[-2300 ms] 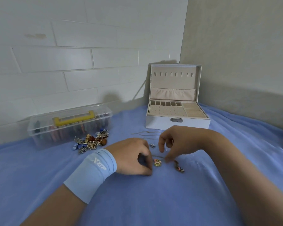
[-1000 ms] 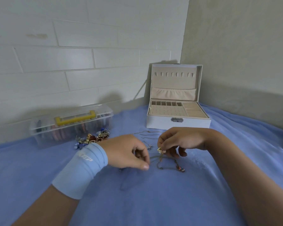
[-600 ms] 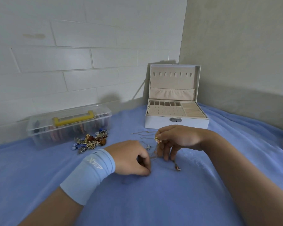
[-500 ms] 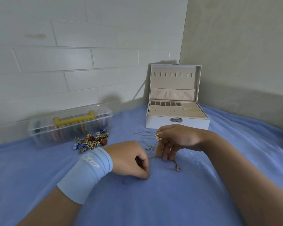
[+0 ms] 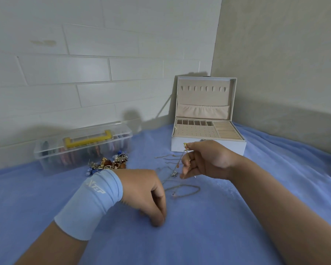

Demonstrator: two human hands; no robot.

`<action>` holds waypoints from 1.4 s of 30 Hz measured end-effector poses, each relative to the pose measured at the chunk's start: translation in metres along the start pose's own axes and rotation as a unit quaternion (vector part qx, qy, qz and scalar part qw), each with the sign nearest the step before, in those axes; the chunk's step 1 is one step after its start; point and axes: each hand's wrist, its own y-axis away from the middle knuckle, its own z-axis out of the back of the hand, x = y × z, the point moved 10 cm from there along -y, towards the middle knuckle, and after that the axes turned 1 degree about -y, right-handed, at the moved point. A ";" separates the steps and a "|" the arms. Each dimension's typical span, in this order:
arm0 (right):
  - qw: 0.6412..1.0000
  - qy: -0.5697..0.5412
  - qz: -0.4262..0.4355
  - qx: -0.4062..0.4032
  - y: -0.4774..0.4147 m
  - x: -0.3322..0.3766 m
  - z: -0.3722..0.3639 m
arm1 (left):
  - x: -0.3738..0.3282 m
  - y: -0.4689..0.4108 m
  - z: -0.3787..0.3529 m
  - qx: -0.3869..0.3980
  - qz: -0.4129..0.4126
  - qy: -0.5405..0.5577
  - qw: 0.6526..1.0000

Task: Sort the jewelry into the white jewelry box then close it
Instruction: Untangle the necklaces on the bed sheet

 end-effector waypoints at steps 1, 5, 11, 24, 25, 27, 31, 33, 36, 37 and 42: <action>1.000 -0.028 -0.001 -0.009 0.000 0.001 0.002 | 0.002 0.001 -0.002 0.012 0.009 -0.006 1.000; 0.997 -0.045 -0.013 -0.060 0.001 0.003 0.019 | 0.011 0.009 -0.004 0.045 0.048 -0.034 0.997; 0.982 0.167 -0.026 -0.089 0.009 0.012 0.037 | 0.038 0.025 0.004 0.064 0.125 -0.077 0.987; 0.788 0.614 -0.043 0.011 0.029 0.005 -0.002 | 0.024 0.007 0.042 -0.147 0.037 -0.039 0.988; 0.791 0.612 -0.020 0.012 0.029 0.008 -0.008 | 0.015 0.002 0.037 -0.145 0.022 -0.044 0.988; 0.794 0.607 -0.008 0.030 0.029 0.005 -0.021 | 0.008 -0.007 0.027 -0.142 0.024 -0.073 0.987; 0.770 0.634 -0.039 0.054 0.022 -0.013 -0.031 | 0.009 -0.014 0.020 -0.134 0.039 -0.107 0.984; 0.777 0.626 -0.027 0.057 0.021 -0.011 -0.031 | 0.009 -0.013 0.018 -0.117 0.040 -0.106 0.987; 0.814 0.576 -0.025 0.068 0.027 -0.005 -0.027 | 0.017 -0.009 0.015 -0.087 0.063 -0.109 0.988; 0.825 0.560 -0.024 0.067 0.028 -0.003 -0.024 | 0.022 -0.007 0.015 -0.079 0.076 -0.108 0.988; 0.852 0.512 -0.049 0.097 0.035 0.002 -0.012 | 0.046 0.013 0.024 -0.047 0.151 -0.113 0.981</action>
